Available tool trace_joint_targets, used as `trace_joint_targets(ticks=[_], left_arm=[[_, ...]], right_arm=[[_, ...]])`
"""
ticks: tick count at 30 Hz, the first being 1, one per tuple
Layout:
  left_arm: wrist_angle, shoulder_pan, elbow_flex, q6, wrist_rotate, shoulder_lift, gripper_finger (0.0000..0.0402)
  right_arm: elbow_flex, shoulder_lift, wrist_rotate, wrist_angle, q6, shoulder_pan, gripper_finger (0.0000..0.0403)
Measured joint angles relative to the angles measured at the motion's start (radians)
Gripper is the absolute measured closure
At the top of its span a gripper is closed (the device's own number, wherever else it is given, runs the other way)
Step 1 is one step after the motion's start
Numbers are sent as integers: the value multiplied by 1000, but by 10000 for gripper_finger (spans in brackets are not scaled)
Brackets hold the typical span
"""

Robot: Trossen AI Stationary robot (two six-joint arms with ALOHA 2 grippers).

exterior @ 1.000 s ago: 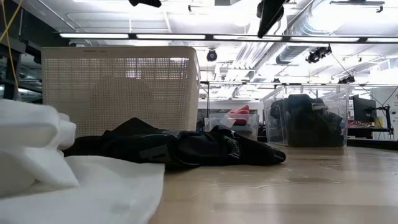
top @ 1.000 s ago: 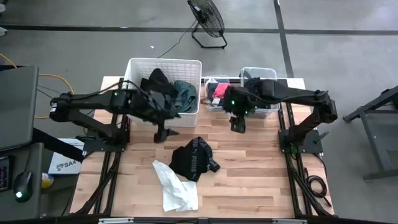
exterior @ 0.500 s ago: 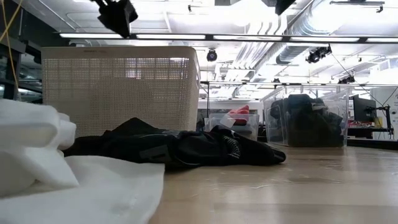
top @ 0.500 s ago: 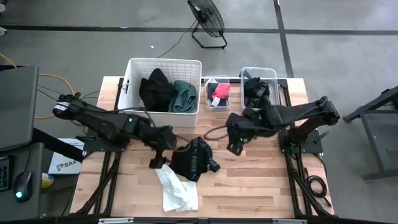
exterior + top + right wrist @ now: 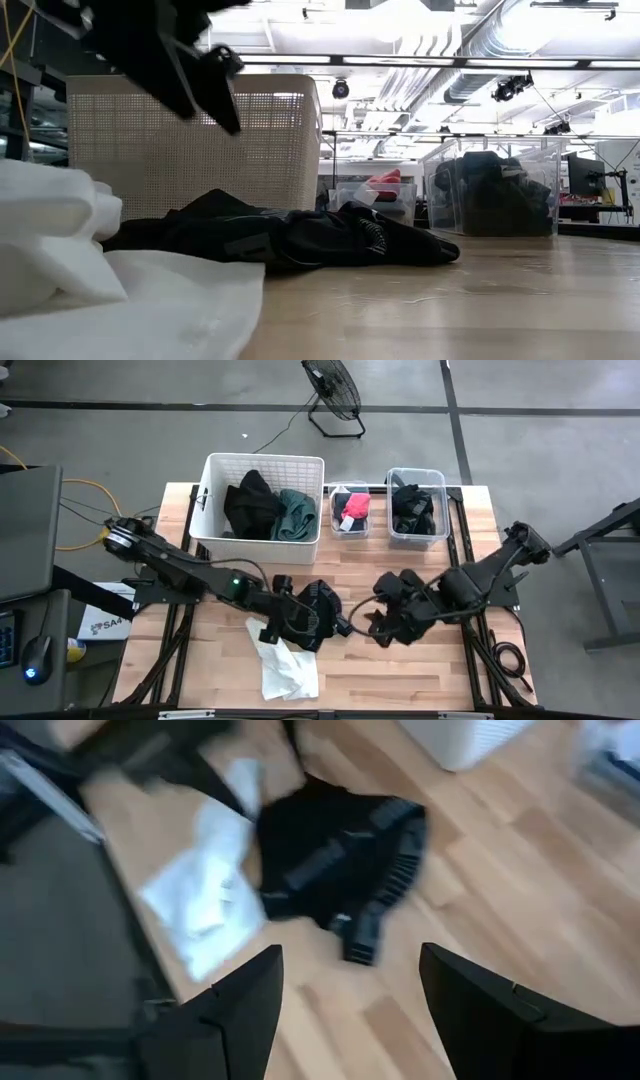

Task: Pick & Place Cloths
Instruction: Put the black boxer short into the right transparent bin

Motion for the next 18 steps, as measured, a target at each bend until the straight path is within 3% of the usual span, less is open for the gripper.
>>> trace_joint_targets(ticks=[5,12,18], left_arm=[[60,0,-1,2,-23,112,65],[116,0,0,-1,-118,228,65],[154,1,2,-2,-110,304,65]], right_arm=[[0,25,10,102,3,37,177],[-1,56,-2,101,25,39,177],[0,69,10,119,48,40,177]])
